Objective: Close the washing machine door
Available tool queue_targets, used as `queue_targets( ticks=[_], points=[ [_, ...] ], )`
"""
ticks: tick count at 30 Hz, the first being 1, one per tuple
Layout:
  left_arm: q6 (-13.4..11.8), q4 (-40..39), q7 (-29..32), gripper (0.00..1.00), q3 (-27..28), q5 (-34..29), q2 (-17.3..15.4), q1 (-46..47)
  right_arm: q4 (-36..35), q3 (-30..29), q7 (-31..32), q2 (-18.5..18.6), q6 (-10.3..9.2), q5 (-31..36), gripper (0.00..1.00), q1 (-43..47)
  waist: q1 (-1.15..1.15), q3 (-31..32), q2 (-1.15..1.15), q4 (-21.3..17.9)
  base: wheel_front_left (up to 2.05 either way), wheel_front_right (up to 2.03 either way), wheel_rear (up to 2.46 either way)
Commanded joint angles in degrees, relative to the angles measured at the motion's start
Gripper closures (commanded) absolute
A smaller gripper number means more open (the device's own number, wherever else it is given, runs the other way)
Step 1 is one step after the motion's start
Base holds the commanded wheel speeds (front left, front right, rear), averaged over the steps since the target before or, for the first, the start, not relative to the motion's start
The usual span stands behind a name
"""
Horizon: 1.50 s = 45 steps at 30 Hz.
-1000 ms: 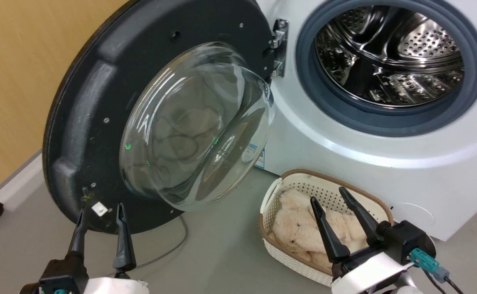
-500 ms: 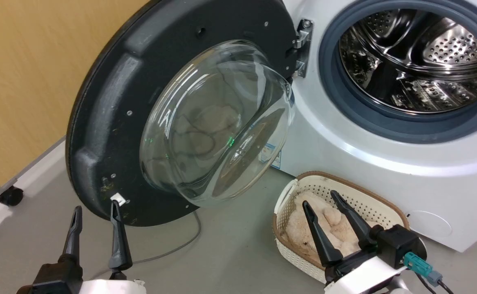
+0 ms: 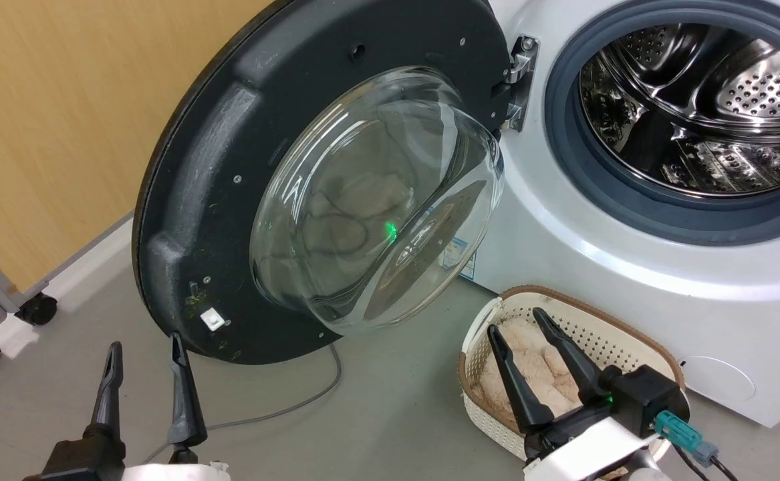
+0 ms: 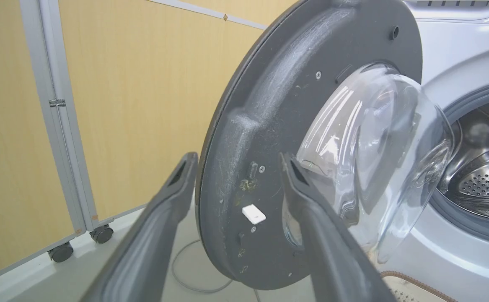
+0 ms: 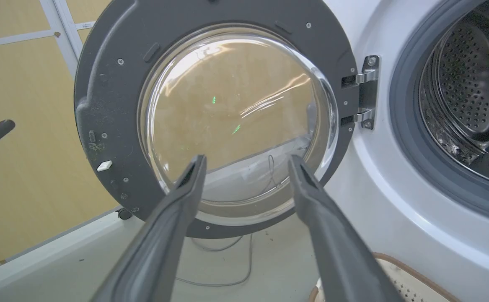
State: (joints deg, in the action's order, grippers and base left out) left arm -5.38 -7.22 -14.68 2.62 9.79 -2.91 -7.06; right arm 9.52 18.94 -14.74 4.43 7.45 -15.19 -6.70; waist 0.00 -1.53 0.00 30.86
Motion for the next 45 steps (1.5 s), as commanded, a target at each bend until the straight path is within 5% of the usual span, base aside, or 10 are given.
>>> queue_targets(
  ticks=[1, 5, 6, 8, 18, 29, 33, 38, 45],
  points=[
    [0.01, -0.18, -0.32, 0.0, 0.19, 0.26, 0.03, -0.37, 0.15, 0.11, -0.26, 0.27, 0.03, -0.06, 0.0, -0.46, 0.0, 0.01, 0.0, -0.02, 0.0, 0.0, 0.0],
    [0.19, -0.44, -0.32, 0.0, 0.59, 1.42, 0.03, -0.26, 0.15, 0.07, -0.26, 0.22, 0.03, 0.05, 0.0, -0.3, 0.0, -0.02, 0.0, 0.01, 0.0, 0.0, 0.0],
    [0.27, -0.58, -0.32, 0.07, 0.75, 1.82, 0.03, -0.28, 0.13, 0.06, -0.26, 0.21, 0.03, 0.08, 0.0, -0.26, 0.0, -0.04, 0.0, 0.02, 0.0, 0.0, 0.0],
    [0.92, -1.05, -0.32, 1.0, 1.28, 2.39, 0.03, -0.15, 0.07, -0.02, -0.26, 0.2, 0.03, 0.14, 0.0, -0.18, 0.0, -0.11, 0.0, 0.07, 0.0, 0.0, 0.0],
    [9.32, -2.72, -0.32, 1.0, 10.51, 4.48, -0.77, 7.03, -1.33, -1.44, -0.26, 0.97, 0.03, 0.26, 0.0, 0.23, 0.0, -3.18, 0.0, 0.34, 0.0, 0.0, 0.0],
    [12.6, 17.73, 4.35, 1.0, 21.3, 24.08, -14.17, 30.14, -5.24, -6.16, -0.26, 1.51, 0.03, 2.64, 0.0, 1.57, 0.0, -7.11, 0.0, -0.02, 0.0, 0.0, 0.0],
    [12.5, 29.17, 12.35, 1.0, 25.76, 34.37, -16.99, 37.6, -5.75, -6.26, -0.26, 1.61, 0.03, 3.1, 0.0, 0.9, 0.0, -8.1, 0.0, -1.52, 0.0, 0.0, 0.0],
    [9.87, 41.12, 29.23, 1.0, 32.27, 51.82, -16.42, 44.95, -5.86, -6.17, -0.26, 1.51, 0.03, 3.24, 0.0, 0.57, 0.0, -8.7, 0.0, -2.76, 0.0, 0.0, 0.0],
    [9.97, 44.79, 45.73, 1.0, 30.98, 59.26, -15.43, 44.54, -5.7, -6.14, -0.26, 1.39, 0.03, 3.29, 0.0, 0.61, 0.0, -8.86, 0.0, -3.62, 0.0, 0.0, 0.0]
  ],
)
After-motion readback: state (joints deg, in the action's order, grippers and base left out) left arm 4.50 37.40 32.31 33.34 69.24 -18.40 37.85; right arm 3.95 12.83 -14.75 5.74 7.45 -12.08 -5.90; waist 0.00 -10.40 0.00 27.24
